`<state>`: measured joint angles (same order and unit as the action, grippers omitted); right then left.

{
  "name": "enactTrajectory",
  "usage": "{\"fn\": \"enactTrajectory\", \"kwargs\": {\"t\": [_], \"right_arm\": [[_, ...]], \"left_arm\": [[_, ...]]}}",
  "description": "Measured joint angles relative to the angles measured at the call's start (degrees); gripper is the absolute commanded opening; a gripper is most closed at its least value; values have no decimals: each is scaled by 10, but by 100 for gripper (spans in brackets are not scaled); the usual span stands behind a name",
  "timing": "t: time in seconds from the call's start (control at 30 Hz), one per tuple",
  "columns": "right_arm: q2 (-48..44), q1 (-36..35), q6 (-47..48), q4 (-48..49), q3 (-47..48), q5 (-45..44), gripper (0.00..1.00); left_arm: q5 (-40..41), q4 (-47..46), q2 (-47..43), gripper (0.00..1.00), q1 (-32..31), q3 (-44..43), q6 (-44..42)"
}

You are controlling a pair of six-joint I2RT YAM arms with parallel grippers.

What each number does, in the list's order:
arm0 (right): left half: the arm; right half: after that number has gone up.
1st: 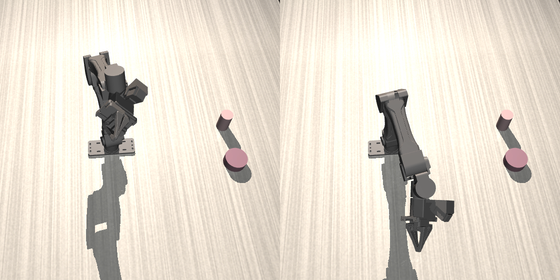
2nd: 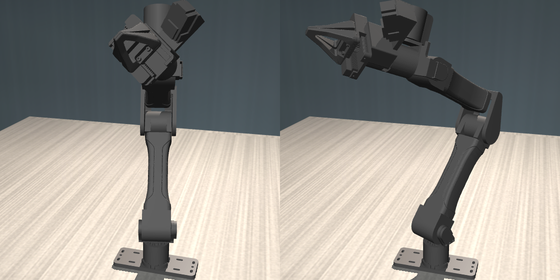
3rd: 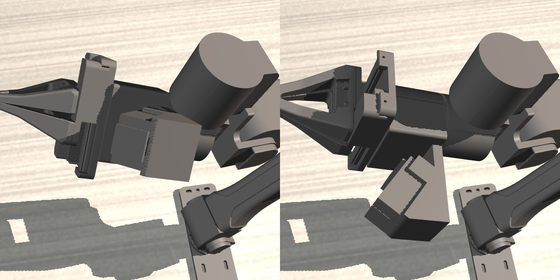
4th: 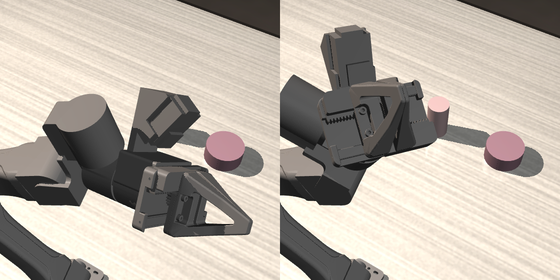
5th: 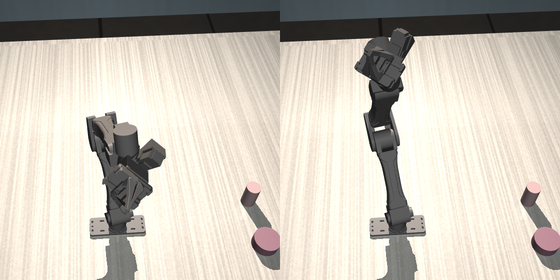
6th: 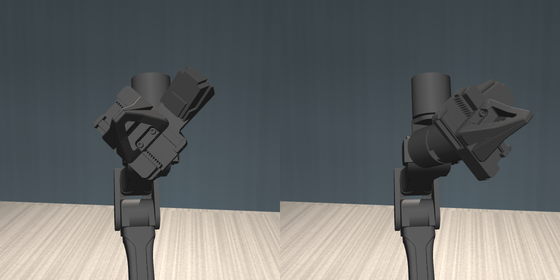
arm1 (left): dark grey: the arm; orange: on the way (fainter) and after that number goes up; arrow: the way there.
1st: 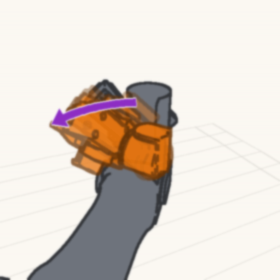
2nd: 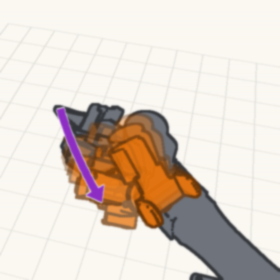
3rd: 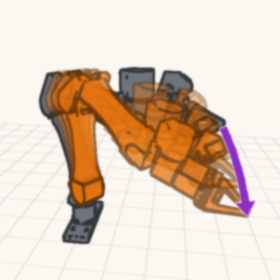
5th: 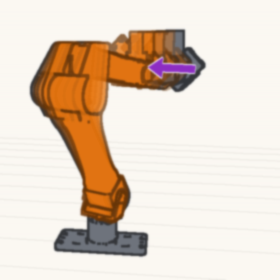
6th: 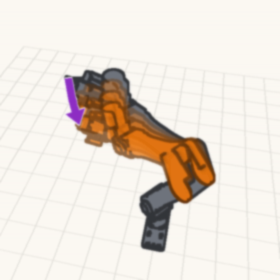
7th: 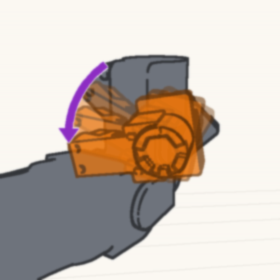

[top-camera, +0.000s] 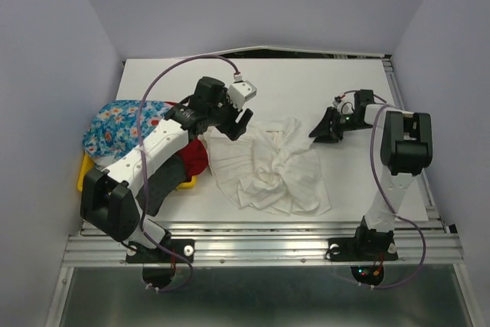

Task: Fold and stack the skirts
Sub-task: Flatten the skirt out

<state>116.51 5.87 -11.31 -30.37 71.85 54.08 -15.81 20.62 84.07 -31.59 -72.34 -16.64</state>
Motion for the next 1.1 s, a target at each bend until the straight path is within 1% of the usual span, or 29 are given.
{"fn": "enactTrajectory", "kwargs": {"t": [0.03,0.07,0.1,0.23,0.37,0.47,0.57,0.6,0.67,0.8,0.93,1.0,1.1], "right_arm": [[2,-3,-12,12,6,-3,16],[4,-9,-17,24,16,-4,4],[4,-14,-24,34,26,-5,1],[0,-47,-47,71,65,-10,1],[-47,-98,-62,99,70,-16,1],[-111,-154,-69,119,70,-15,1],[-170,-222,-69,137,70,-13,1],[-179,-236,-69,140,70,-13,1],[-201,-296,-66,149,70,-16,1],[-202,-406,-46,165,45,-32,1],[-165,-517,-17,168,-16,-66,1],[-131,-554,-3,160,-25,-81,1],[-89,-585,20,156,-25,-106,1]], "left_arm": [[2,0,-3,79,1,3,3],[3,1,-6,79,2,4,5],[6,0,-8,79,4,5,8],[12,-2,-14,78,18,5,17],[9,2,-15,78,50,2,28],[-3,11,-15,78,90,-11,42],[-26,19,-15,78,141,-45,61],[-33,18,-15,78,156,-56,66],[-52,18,-15,78,190,-79,82],[-78,19,-14,77,239,-116,102],[-97,21,-14,77,259,-127,111],[-108,26,-10,77,265,-127,114],[-119,30,-3,76,269,-127,116]]}}
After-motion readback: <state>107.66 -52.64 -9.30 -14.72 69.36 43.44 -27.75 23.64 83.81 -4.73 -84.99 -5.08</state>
